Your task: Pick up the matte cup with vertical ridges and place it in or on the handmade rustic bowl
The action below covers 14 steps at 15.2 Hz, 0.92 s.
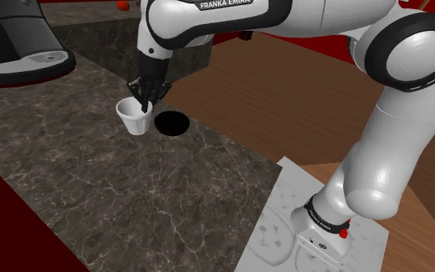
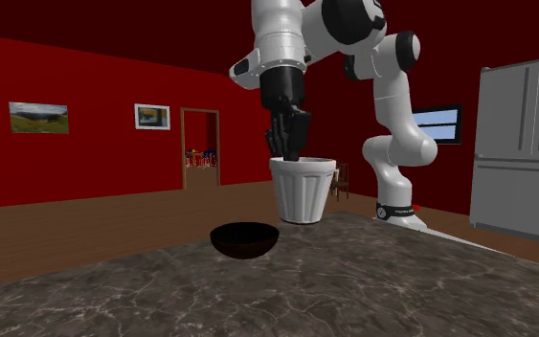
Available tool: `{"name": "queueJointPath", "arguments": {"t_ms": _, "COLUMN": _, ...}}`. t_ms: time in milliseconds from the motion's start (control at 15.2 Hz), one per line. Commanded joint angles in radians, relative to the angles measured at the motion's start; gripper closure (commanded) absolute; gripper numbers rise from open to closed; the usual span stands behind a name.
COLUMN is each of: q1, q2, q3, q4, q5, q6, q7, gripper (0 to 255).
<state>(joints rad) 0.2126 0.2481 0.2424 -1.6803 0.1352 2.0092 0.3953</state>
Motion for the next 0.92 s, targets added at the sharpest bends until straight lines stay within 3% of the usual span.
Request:
{"name": "queueJointPath", "arguments": {"t_ms": 0, "q1": -0.001, "q2": -0.002, "q3": 0.000, "q4": 0.011, "q5": 0.000, "q6": -0.013, "q7": 0.001, "gripper": 255}}
{"name": "queueJointPath", "arguments": {"t_ms": 858, "q1": -0.179, "q2": -0.031, "q3": -0.103, "q4": 0.050, "q5": 0.043, "q6": -0.130, "q7": -0.275, "gripper": 255}}
